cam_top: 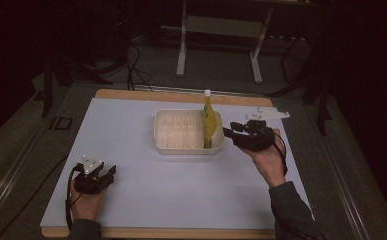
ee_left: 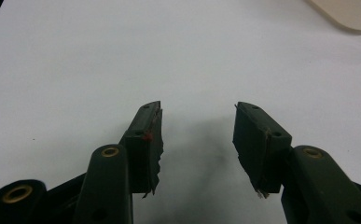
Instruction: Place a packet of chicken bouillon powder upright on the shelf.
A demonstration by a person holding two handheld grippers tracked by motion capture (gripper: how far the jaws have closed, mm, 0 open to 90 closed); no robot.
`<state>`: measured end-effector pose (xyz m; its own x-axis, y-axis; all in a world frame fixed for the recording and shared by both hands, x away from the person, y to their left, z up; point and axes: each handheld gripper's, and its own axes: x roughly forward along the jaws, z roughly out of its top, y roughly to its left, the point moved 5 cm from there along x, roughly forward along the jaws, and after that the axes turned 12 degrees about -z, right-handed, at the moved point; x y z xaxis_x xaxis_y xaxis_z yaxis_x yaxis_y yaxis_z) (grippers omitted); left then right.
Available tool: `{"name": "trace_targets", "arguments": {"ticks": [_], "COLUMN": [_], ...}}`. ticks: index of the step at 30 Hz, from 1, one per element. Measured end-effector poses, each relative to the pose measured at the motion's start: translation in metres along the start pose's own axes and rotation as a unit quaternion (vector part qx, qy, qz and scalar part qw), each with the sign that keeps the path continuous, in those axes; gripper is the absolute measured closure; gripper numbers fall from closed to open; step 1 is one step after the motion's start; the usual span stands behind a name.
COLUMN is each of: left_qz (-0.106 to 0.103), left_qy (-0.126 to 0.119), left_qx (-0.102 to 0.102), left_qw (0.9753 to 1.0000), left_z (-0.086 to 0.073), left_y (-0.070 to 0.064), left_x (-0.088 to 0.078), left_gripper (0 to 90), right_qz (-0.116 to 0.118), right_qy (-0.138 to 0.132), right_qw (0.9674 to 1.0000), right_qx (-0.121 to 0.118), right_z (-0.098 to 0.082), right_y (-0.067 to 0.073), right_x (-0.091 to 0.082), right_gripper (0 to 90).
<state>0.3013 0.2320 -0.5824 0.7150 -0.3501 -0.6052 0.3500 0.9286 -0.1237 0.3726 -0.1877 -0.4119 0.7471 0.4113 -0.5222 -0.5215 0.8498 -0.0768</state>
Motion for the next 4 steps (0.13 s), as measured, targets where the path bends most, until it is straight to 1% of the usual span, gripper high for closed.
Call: {"name": "trace_targets", "arguments": {"ticks": [1, 3, 4], "left_qz": [0.000, 0.001, 0.010], "left_qy": [0.000, -0.001, 0.001], "left_qx": [-0.001, -0.001, 0.006], "left_qw": [1.0000, 1.0000, 0.9999], "left_z": [0.000, 0.000, 0.000], "left_y": [0.000, 0.000, 0.000], "left_x": [0.000, 0.000, -0.001], "left_gripper": [52.1, 52.0, 52.0], "right_qz": [-0.003, -0.016, -0.016], "right_qy": [0.005, 0.015, 0.015], "right_qw": [1.0000, 0.9998, 0.9998], "right_qx": [-0.001, -0.003, -0.003], "right_z": [-0.007, -0.023, -0.023], "right_y": [-0.001, -0.003, -0.003], "right_x": [0.001, 0.004, 0.004], "right_gripper": [66.2, 67.6, 67.6]}}
